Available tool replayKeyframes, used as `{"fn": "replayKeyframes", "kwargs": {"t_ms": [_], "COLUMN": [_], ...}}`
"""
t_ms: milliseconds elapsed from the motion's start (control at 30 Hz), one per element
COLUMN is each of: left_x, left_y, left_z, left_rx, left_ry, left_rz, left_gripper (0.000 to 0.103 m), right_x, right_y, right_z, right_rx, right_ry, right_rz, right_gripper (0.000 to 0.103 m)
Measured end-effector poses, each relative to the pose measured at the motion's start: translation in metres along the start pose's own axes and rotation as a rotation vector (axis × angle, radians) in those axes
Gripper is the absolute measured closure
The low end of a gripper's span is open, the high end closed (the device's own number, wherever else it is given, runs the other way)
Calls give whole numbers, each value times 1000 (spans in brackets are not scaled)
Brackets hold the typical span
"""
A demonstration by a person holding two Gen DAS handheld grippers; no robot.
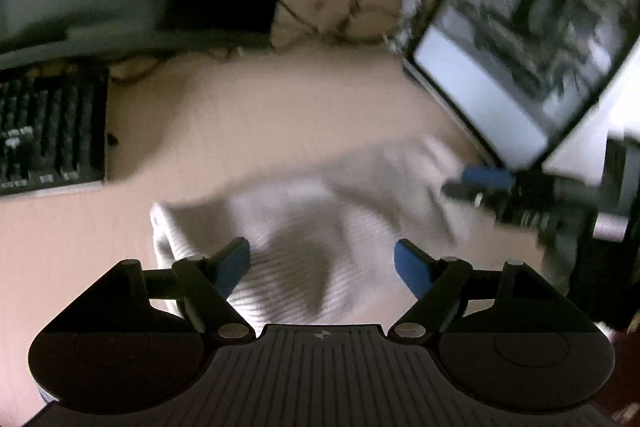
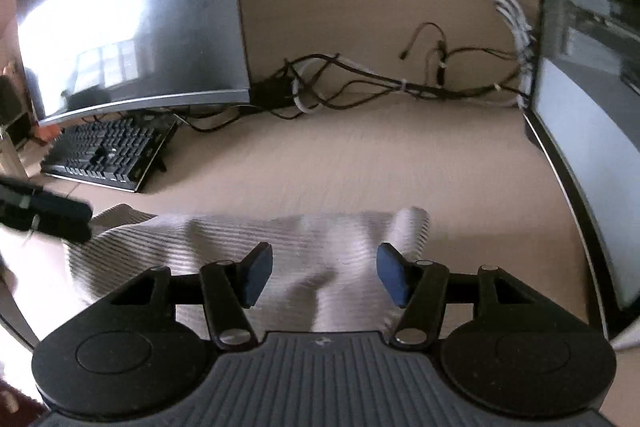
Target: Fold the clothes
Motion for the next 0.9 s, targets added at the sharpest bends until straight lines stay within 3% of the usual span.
{"fn": "replayKeyframes", "kwargs": {"t_ms": [200,433,633,767,900], "left_x": [9,2,-23,-23,-7], "left_y": [13,24,49,37,28], "left_z": [28,41,51,25,-13], "left_rx": [-101,-143,-155,-181,-176], "left_ry": [21,-3,-8,-3,-30], "left_rz": [17,84,21,-8,-42], "left_gripper": [16,9,9,22,26], "right_x": [36,40,35,30,32], "right_y": [-8,-8,0,8,7], "right_z": [18,21,29,33,32], "right_rx": [25,30,59,70,65], "right_ry": [136,96,63,57,46], "right_rz": [72,107,114,90,82], "right_gripper": [43,40,39,39,38]}}
Point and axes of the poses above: each gripper's, at about its wrist camera, not at the fingertips, and z roughly the way its jaws point, y to its left, x to its underside, the point moved 6 cm from there along z, roughly the way its jaws point, and after that the axes turned 14 degrees about x, right-handed, at the moved point
